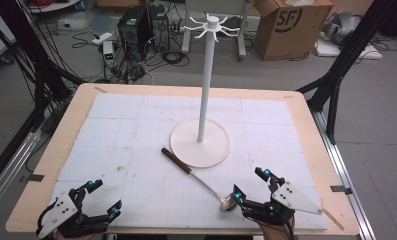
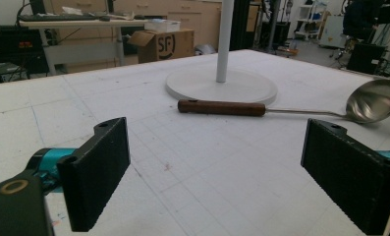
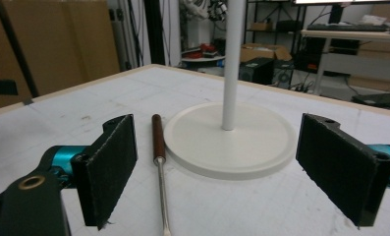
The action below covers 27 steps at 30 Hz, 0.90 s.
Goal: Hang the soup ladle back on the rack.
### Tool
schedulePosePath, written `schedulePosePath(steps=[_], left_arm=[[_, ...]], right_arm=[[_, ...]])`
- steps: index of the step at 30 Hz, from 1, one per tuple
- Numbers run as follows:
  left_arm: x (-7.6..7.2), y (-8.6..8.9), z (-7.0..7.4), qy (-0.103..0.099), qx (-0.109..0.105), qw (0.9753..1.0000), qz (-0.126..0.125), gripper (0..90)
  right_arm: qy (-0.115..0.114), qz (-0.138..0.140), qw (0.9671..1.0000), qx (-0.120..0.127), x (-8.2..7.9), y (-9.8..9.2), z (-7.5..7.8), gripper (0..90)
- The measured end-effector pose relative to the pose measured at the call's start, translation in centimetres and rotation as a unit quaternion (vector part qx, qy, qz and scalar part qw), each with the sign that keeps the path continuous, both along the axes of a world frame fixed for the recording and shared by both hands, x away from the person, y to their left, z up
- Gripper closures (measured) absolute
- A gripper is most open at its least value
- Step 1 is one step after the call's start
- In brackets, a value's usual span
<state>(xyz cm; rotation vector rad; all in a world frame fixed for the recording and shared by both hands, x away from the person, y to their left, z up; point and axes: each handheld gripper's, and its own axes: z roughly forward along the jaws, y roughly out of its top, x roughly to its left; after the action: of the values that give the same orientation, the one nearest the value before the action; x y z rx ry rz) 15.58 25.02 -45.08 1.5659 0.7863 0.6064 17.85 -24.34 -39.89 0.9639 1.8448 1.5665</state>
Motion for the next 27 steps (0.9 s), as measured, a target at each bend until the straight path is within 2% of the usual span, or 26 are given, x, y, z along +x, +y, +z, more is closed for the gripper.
schedulePosePath(steps=[3, 6, 10, 13, 19, 27], left_arm=[[0.0, 0.0, 0.0, 0.000, -0.001, 1.0000, 0.000, 11.7], [0.0, 0.1, 0.0, 0.001, -0.001, 1.0000, 0.000, 11.6], [0.0, 0.1, 0.0, 0.001, -0.003, 1.0000, 0.001, 11.7], [0.0, 0.2, 0.0, 0.001, -0.004, 1.0000, 0.001, 11.7], [0.0, 0.3, 0.0, 0.000, -0.005, 1.0000, 0.002, 11.6], [0.1, 0.2, 0.0, 0.003, -0.002, 1.0000, 0.000, 11.7]], right_arm=[[0.005, 0.015, 0.9998, -0.011, 0.8, 1.0, 0.6, 14.7], [0.025, 0.042, 0.9985, -0.025, 2.1, 2.5, 1.6, 14.8], [0.043, 0.059, 0.9966, -0.040, 3.2, 3.8, 2.3, 15.0], [0.051, 0.066, 0.9950, -0.055, 4.1, 4.6, 2.6, 15.0], [0.053, 0.063, 0.9957, -0.041, 4.4, 4.9, 2.3, 15.0], [0.068, 0.072, 0.9926, -0.069, 4.8, 5.6, 2.0, 15.7]])
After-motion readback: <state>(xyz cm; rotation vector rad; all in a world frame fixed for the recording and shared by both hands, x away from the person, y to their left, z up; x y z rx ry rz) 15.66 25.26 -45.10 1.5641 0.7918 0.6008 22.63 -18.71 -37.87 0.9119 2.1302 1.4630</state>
